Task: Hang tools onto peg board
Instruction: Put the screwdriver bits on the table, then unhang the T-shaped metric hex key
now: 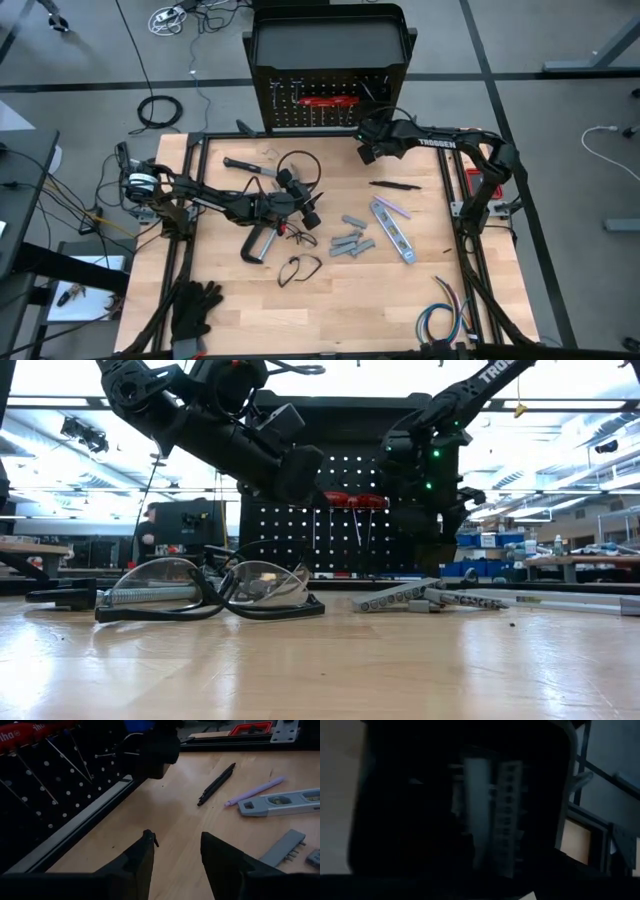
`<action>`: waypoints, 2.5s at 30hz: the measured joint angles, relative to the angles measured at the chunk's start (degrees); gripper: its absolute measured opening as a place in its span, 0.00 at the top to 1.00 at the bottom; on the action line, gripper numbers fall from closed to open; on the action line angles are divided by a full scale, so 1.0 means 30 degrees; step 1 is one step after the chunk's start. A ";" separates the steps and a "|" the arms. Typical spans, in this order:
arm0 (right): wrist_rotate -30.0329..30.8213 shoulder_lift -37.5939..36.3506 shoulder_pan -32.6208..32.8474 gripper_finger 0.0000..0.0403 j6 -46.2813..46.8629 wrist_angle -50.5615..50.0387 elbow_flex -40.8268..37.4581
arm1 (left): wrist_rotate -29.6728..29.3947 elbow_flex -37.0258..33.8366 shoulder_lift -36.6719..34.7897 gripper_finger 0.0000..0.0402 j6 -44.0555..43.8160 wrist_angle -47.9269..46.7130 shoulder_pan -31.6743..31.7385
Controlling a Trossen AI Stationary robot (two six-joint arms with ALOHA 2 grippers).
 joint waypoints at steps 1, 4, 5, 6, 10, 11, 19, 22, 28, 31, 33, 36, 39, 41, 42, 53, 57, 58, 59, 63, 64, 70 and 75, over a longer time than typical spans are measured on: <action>0.0037 -0.0007 -0.0088 0.56 0.0160 -0.0116 0.0000 | 0.0001 0.0000 0.0000 0.60 -0.0006 0.0009 0.0000; 0.0029 -0.0007 -0.0196 0.57 0.0227 -0.0407 0.0000 | 0.0004 0.0000 0.0000 0.60 -0.0020 0.0102 0.0000; 0.0029 -0.0007 -0.0204 0.57 0.0227 -0.0420 0.0007 | -0.0003 0.0000 0.0000 0.60 -0.0027 0.0095 0.0000; 0.0029 -0.0007 -0.0204 0.58 0.0223 -0.0436 0.0007 | -0.0002 0.0000 0.0000 0.60 -0.0027 0.0095 -0.0003; -0.0028 -0.0012 -0.0197 0.58 0.0217 -0.0617 0.0008 | 0.0003 0.0000 0.0000 0.60 -0.0027 0.0171 -0.0007; -0.0266 0.0043 -0.0268 0.58 0.0126 -0.0624 0.0022 | 0.0004 0.0000 0.0000 0.60 -0.0027 0.0195 -0.0007; -0.3759 0.0547 -0.1427 0.58 -0.1907 0.0583 0.0015 | 0.0226 0.0000 0.0000 0.60 -0.0035 0.0225 -0.0007; -0.4452 0.0527 -0.1341 0.58 -0.2479 0.1516 0.0000 | 0.0238 0.0000 0.0000 0.60 -0.0035 0.0214 -0.0007; -0.4425 0.0510 -0.1056 0.59 -0.2549 0.1969 0.0000 | 0.0277 0.0000 0.0000 0.60 -0.0035 0.0121 -0.0007; -0.4278 0.0432 -0.1056 0.59 -0.1987 0.1517 0.0000 | 0.0303 0.0000 0.0000 0.60 -0.0035 0.0095 -0.0007; -0.4017 0.0260 -0.0907 0.59 -0.1789 0.1314 0.0000 | 0.0303 0.0000 0.0000 0.60 -0.0035 0.0099 -0.0007; -0.2885 -0.0072 -0.0588 0.59 -0.1502 0.1178 -0.0015 | 0.0310 0.0000 0.0000 0.60 -0.0035 0.0092 -0.0012; -0.2127 -0.0243 -0.0546 0.59 -0.1357 0.1190 -0.0007 | 0.0310 0.0000 0.0000 0.60 -0.0035 0.0080 -0.0007; -0.2399 -0.0226 -0.0837 0.59 -0.1351 0.1164 -0.0011 | 0.0310 0.0000 0.0000 0.60 -0.0035 0.0073 -0.0007; -0.2632 -0.0226 -0.0999 0.59 -0.1325 0.1208 -0.0015 | 0.0310 0.0000 0.0000 0.60 -0.0035 0.0074 -0.0007; -0.4398 -0.0211 -0.2549 0.58 -0.1956 0.2126 -0.0326 | 0.1044 0.0000 0.0000 0.60 -0.0035 0.0066 -0.0015; -0.4652 -0.0010 -0.2707 0.56 -0.2386 0.2642 -0.0503 | 0.1716 0.0000 0.0000 0.60 -0.0031 0.0101 -0.0011; -0.4501 0.0024 -0.2746 0.56 -0.2441 0.2635 -0.0514 | 0.1802 0.0000 0.0000 0.60 -0.0035 0.0095 -0.0014; -0.4212 0.0094 -0.2746 0.55 -0.2452 0.2629 -0.0517 | 0.1858 0.0000 0.0000 0.60 -0.0031 0.0136 -0.0011; -0.3547 0.0168 -0.2696 0.50 -0.1963 0.2107 -0.0513 | 0.1870 0.0000 0.0000 0.60 0.0045 0.0117 -0.0015; -0.3526 0.0175 -0.2630 0.49 -0.1786 0.2050 -0.0510 | 0.1870 0.0000 0.0000 0.60 0.0048 0.0121 -0.0015; -0.3007 0.0123 -0.1861 0.48 -0.2174 0.2448 -0.0513 | 0.1835 0.0000 0.0000 0.60 0.0067 0.0082 -0.0015; -0.1892 -0.0734 -0.0883 0.50 -0.2650 0.2542 -0.0525 | 0.1797 0.0000 0.0000 0.60 0.0084 -0.0005 -0.0015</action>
